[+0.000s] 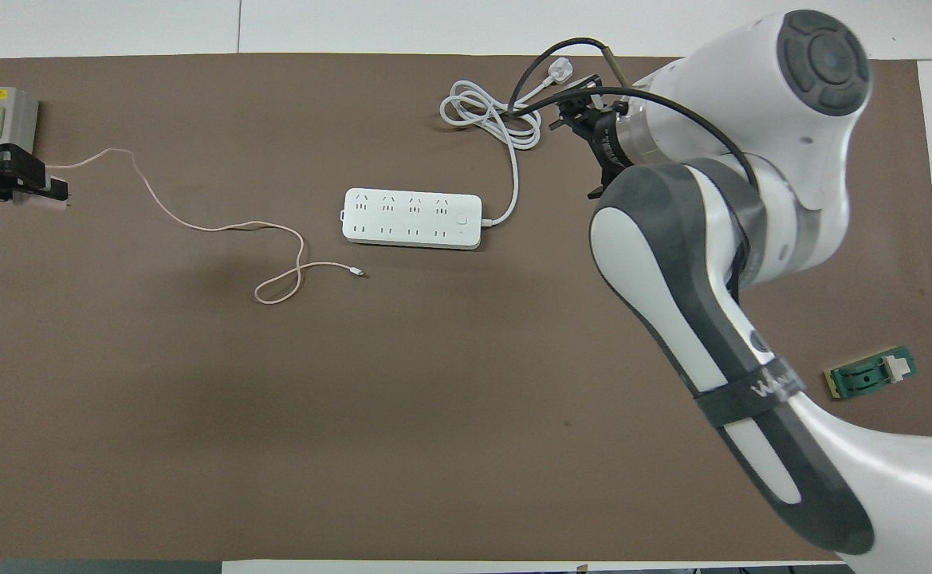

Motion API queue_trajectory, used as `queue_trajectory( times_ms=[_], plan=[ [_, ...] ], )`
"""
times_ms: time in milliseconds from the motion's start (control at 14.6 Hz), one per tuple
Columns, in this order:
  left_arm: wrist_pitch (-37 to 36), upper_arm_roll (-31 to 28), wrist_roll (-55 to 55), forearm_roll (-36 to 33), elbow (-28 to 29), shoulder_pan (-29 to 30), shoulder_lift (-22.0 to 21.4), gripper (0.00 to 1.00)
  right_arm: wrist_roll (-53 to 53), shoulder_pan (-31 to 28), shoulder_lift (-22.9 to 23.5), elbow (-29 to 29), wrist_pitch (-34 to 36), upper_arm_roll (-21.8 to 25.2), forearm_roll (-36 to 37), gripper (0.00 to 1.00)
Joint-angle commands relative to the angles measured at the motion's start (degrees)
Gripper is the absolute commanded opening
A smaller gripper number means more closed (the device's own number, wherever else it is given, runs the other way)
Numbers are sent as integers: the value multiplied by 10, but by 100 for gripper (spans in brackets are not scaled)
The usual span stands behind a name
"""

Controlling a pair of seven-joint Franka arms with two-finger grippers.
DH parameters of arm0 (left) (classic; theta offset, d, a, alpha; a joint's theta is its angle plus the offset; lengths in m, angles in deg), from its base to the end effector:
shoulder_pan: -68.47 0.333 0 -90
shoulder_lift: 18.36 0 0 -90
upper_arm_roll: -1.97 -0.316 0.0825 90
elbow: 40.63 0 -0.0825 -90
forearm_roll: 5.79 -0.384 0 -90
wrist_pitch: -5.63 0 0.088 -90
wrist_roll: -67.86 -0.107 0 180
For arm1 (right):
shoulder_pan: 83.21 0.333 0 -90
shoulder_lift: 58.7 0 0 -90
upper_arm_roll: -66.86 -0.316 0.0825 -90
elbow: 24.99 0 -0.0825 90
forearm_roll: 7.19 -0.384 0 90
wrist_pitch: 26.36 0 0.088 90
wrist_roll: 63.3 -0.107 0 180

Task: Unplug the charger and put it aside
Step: 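Carry the charger away from the strip with the left gripper while the right gripper withdraws, then lower the charger onto the table and open the left gripper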

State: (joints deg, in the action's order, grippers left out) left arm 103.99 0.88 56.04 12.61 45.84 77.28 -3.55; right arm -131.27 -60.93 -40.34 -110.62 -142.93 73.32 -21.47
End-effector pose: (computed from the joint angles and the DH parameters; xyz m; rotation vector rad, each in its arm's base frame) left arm 0.6324 0.0792 0.5164 2.8259 0.0300 0.0131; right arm 0.6472 0.2084 0.5113 -2.5053 1.3483 -0.0447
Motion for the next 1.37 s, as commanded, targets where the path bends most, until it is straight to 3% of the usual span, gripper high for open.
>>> queue_trajectory(
  times_ms=[0,205,478,615,888,1230,1298],
  plan=[
    [17,6,-124,72,67,42,-23,0,84,-52,-36,-13,59,-7,15,100],
    [15,7,-217,116,106,52,-39,0,184,-116,-53,-14,105,-14,19,100],
    [18,6,-299,209,188,52,-57,0,408,-209,-60,-12,136,-43,34,100],
    [20,5,-341,243,228,54,-63,0,483,-212,-72,-13,143,-48,74,100],
    [36,5,-413,275,299,74,-64,2,485,-197,-125,-30,210,-88,127,100],
    [66,5,-444,275,357,85,-58,9,479,-170,-159,-65,258,-82,125,100],
    [67,5,-444,275,362,88,-56,14,484,-168,-165,-73,259,-76,125,100]
  ],
)
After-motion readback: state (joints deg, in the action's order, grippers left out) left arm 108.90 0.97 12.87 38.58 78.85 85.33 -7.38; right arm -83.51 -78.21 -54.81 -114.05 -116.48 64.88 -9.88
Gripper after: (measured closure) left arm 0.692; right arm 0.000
